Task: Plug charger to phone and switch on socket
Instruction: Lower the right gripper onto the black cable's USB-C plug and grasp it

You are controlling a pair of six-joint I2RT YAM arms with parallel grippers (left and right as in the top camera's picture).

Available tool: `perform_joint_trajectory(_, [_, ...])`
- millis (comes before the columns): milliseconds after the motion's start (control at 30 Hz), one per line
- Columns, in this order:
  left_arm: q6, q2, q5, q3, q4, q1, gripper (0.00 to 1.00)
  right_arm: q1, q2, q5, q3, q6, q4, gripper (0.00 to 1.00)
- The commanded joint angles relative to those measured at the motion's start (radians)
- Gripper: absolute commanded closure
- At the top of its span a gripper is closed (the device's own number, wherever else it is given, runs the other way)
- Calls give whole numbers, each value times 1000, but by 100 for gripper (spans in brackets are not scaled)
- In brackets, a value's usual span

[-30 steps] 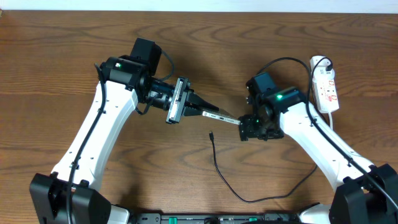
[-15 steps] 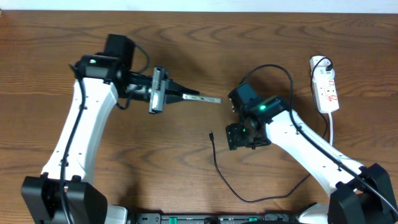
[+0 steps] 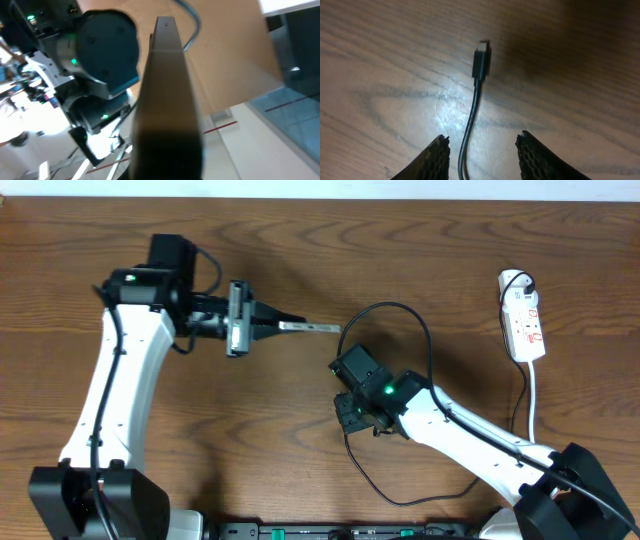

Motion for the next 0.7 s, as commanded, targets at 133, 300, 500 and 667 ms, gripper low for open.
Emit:
perform_joint_trajectory(133, [9, -15, 30, 16, 16, 109, 93, 11, 3, 53, -10, -64, 49, 60])
perform_joint_trajectory(300, [5, -15, -19, 16, 16, 129, 92, 12, 56, 62, -11, -166, 58, 54])
perform_joint_trajectory(500, [5, -15, -50, 16, 16, 128, 93, 36, 187, 63, -11, -255, 102, 50])
perform_joint_trajectory(667, [1, -15, -88, 16, 16, 128, 93, 34, 224, 180, -11, -219, 75, 69])
